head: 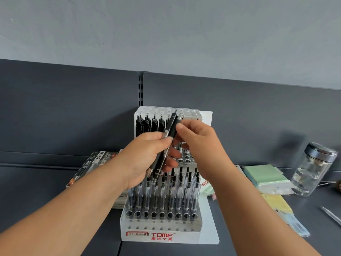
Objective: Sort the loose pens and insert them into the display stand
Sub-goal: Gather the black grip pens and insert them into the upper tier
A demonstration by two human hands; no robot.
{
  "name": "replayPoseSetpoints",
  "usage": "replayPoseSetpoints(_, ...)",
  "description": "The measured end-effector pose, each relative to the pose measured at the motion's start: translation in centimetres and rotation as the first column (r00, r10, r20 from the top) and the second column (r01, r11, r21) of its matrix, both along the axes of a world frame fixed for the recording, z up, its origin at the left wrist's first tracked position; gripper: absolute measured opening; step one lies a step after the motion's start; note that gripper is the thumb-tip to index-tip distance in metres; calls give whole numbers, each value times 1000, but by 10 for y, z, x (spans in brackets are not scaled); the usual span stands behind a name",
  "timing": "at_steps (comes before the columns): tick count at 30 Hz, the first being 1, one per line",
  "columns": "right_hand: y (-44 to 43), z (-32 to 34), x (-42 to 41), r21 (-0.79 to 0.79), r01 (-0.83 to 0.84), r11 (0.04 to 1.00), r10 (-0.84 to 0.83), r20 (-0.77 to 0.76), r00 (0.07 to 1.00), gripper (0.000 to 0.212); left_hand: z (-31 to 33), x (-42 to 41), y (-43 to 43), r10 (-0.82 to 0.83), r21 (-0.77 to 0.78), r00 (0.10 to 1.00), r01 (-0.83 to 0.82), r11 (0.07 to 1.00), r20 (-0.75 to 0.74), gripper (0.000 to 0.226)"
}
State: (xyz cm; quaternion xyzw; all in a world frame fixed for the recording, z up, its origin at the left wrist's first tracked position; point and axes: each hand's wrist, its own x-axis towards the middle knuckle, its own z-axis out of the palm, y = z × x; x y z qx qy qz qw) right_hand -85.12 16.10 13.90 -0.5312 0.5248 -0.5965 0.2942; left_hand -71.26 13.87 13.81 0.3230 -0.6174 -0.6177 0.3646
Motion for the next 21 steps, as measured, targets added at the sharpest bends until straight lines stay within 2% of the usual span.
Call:
replayPoseSetpoints(2, 1, 2, -3, 1, -39, 999, 39, 93, 995, 12, 0, -1, 0, -8, 6, 1000, 8, 1000, 5, 20)
replayPoseSetpoints(5, 3, 8, -12, -32, 27, 999, -18, 260, 966, 11, -4, 2, -4, 21, 16, 1000, -21, 1000, 15, 19)
replayPoseSetpoints(8, 3, 11, -23, -46, 84, 995, -56, 435, 899, 17, -7, 3, -7, 87, 0, 996, -87, 996, 29, 14)
replayPoseSetpoints(10, 2, 6, -27, -22, 135, 991, -110, 455, 884, 12, -7, 4, -9, 153, -25, 988, -152, 988, 32, 13)
replayPoseSetpoints(11, 2, 3, -29, -8, 215, 977, -195, 391, 900, 8, -7, 4, -10, 187, -43, 982, -185, 982, 33, 12)
replayPoseSetpoints(13, 3, -4, -32, -52, 432, 900, -422, 133, 897, 14, -7, 4, -13, 240, -83, 970, -236, 968, 47, 12)
replayPoseSetpoints(15, 7, -6, -32, -198, 537, 820, -568, -163, 807, 19, -6, 4, -14, 275, -110, 960, -267, 957, 59, 13)
replayPoseSetpoints(18, 10, -5, -27, -351, 425, 834, -548, -449, 705, 16, -6, 2, -14, 295, -120, 954, -287, 950, 50, 13)
replayPoseSetpoints(21, 11, -2, -17, -318, 219, 923, -374, -594, 712, 17, -4, -3, -11, 290, -137, 956, -282, 950, 42, 12)
